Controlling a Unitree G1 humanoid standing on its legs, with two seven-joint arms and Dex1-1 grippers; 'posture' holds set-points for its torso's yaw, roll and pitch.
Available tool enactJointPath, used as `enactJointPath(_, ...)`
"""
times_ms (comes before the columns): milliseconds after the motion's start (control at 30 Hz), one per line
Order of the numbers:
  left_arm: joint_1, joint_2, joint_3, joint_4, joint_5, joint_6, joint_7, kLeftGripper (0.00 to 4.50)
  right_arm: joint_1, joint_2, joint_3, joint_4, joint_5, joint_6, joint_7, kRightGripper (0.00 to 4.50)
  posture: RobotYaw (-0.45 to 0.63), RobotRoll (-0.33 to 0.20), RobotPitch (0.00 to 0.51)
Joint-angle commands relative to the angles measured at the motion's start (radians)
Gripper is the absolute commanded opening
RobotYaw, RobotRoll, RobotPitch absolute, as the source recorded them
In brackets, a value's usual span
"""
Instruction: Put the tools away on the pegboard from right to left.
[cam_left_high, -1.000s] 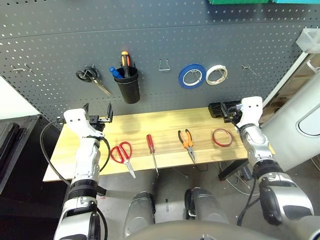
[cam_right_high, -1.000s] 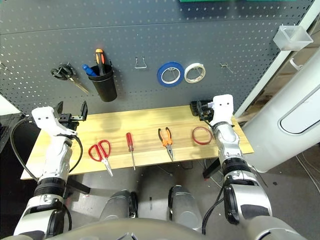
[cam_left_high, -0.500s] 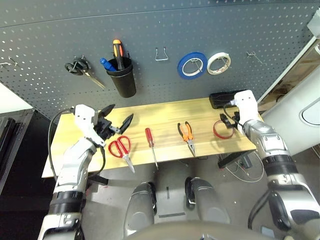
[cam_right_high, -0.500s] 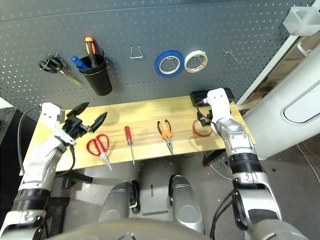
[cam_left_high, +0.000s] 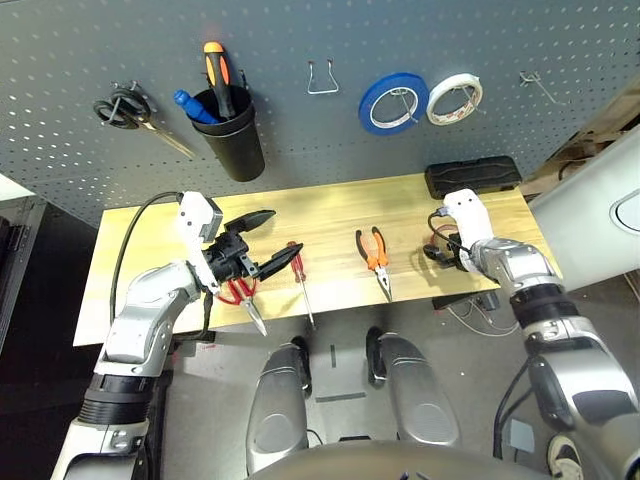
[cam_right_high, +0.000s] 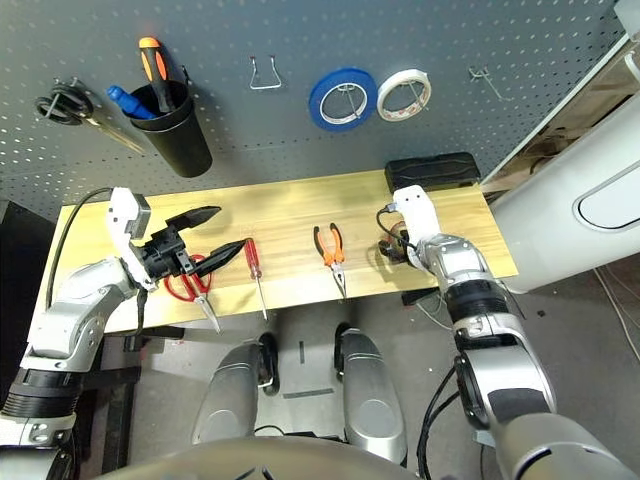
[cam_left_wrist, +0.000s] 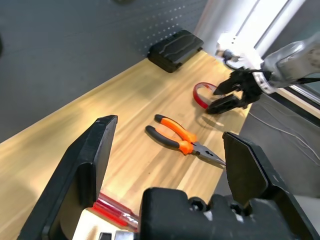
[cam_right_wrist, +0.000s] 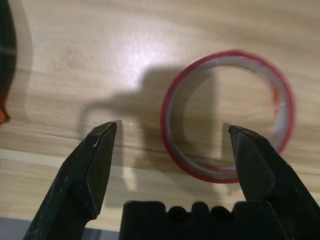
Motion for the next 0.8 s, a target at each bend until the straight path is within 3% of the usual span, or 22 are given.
enactJointPath(33, 0.037, 0.002, -0.006, -0.02, 0.003, -0.005, -0.012, 4.5, -0.021, 0.015, 0.003, 0.142, -0.018, -0.07, -0.02, 3.87, -0.07, 0.0, 0.266)
enactJointPath(200, 0.041, -0.005, -0.003, -0.016, 0.009, -0.019, -0.004, 4.5, -0.06, 0.033, -0.006, 0.253, -0.02, -0.137, -0.033, 1.96, -0.06, 0.0, 0.245)
enactJointPath(367, 0.007, -0.013, -0.004, 0.001, 0.012, -0.028, 0.0, 4.5, -0.059, 0.02, -0.015, 0.233, -0.016, -0.158, -0.039, 0.06, -0.07, 0.0, 0.209)
enactJointPath(533, -0.034, -0.016, -0.004, -0.001, -0.003, -0.008, -0.006, 4.5, 0.007, -0.013, -0.013, 0.021, -0.011, -0.121, -0.024, 0.02, -0.08, 0.0, 0.164)
enactJointPath(800, -0.13, 0.022, 0.042, -0.035, -0.106, 0.111, -0.033, 4.5, 0.218, -0.077, -0.061, -0.562, 0.011, 0.072, -0.048, 0.02, -0.1, 0.0, 0.107)
